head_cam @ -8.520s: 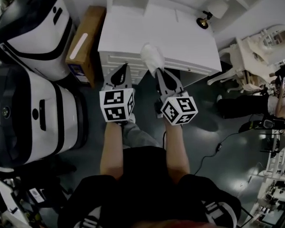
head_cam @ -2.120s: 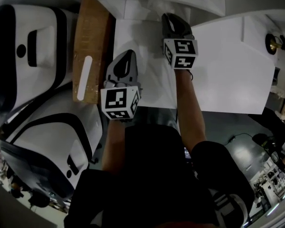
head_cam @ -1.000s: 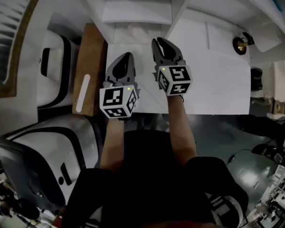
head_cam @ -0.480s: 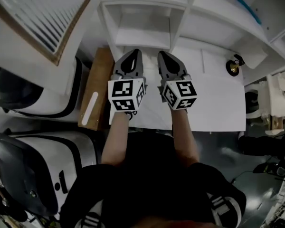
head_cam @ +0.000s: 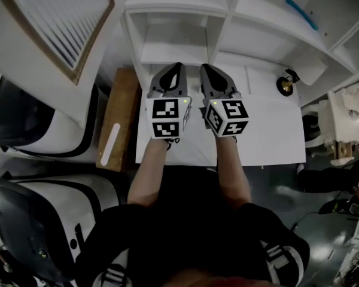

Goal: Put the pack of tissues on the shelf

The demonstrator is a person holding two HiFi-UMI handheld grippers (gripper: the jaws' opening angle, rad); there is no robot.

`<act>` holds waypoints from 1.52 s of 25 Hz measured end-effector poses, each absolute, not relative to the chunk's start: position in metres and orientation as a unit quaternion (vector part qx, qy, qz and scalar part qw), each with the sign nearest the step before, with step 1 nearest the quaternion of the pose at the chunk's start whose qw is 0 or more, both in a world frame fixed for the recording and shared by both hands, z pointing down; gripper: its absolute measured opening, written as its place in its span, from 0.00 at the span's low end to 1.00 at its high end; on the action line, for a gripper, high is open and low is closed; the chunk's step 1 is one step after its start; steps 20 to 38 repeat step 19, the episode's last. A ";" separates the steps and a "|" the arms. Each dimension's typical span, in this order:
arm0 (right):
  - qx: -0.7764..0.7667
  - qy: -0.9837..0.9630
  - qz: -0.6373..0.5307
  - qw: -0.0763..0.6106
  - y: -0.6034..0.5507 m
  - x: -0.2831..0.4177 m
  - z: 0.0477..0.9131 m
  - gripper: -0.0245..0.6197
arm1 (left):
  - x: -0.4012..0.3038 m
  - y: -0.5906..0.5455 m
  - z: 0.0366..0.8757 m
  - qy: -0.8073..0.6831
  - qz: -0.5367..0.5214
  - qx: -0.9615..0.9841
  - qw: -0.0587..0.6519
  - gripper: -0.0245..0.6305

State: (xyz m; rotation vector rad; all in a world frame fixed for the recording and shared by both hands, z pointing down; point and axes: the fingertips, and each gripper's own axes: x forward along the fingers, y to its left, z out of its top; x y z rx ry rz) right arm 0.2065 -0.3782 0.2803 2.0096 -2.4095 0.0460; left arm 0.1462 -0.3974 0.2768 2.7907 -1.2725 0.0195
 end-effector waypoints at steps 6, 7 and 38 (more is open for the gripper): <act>0.642 -0.767 0.015 -0.012 -0.378 0.206 0.278 0.07 | 0.145 -0.401 0.284 -0.408 -0.002 0.911 0.060 0.05; 0.642 -0.767 0.014 -0.012 -0.378 0.205 0.278 0.07 | 0.144 -0.401 0.284 -0.407 -0.004 0.911 0.062 0.05; 0.648 -0.762 0.010 -0.008 -0.384 0.200 0.278 0.07 | 0.139 -0.408 0.288 -0.396 -0.009 0.916 0.062 0.05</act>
